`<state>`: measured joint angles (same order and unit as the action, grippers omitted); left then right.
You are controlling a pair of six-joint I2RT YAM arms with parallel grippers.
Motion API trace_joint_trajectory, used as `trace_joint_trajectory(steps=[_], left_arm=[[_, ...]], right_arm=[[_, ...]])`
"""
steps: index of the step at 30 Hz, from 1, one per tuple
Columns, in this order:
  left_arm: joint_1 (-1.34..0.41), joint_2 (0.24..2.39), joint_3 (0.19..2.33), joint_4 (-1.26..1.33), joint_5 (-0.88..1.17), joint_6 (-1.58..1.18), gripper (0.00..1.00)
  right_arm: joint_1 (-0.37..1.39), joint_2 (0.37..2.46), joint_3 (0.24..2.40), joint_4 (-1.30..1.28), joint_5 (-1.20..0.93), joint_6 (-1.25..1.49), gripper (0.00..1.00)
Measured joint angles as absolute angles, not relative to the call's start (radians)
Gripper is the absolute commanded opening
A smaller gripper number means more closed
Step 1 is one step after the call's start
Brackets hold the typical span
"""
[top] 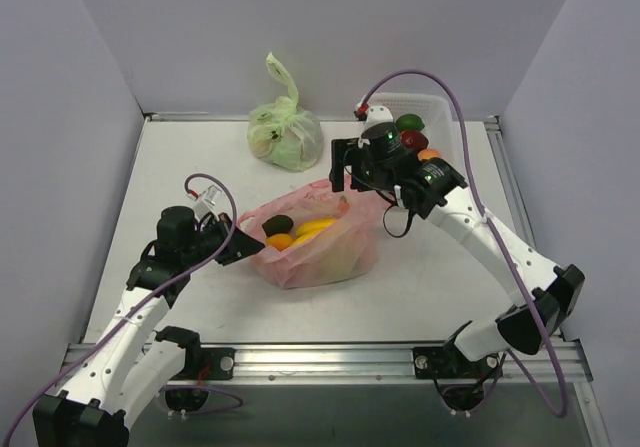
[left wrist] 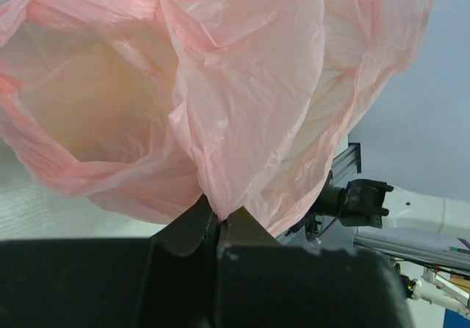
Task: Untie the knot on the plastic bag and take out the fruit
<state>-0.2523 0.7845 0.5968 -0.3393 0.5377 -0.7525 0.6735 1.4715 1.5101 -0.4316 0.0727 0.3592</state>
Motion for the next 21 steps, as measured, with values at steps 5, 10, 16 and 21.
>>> trace_joint_trajectory(steps=[5, 10, 16, 21], left_arm=[[-0.252, 0.784, 0.609, -0.361, 0.496, -0.764, 0.0], [-0.252, 0.784, 0.609, -0.382, 0.459, -0.784, 0.0], [-0.253, 0.776, 0.608, -0.403, 0.422, -0.824, 0.0], [-0.254, 0.739, 0.588, -0.403, 0.394, -0.882, 0.0]], right_arm=[[0.781, 1.432, 1.532, -0.546, 0.279, 0.384, 0.77], [0.836, 1.467, 1.505, -0.639, 0.368, 0.47, 0.76], [0.862, 1.495, 1.394, -0.671, 0.405, 0.588, 0.44], [0.848, 1.452, 1.182, -0.602, 0.391, 0.694, 0.0]])
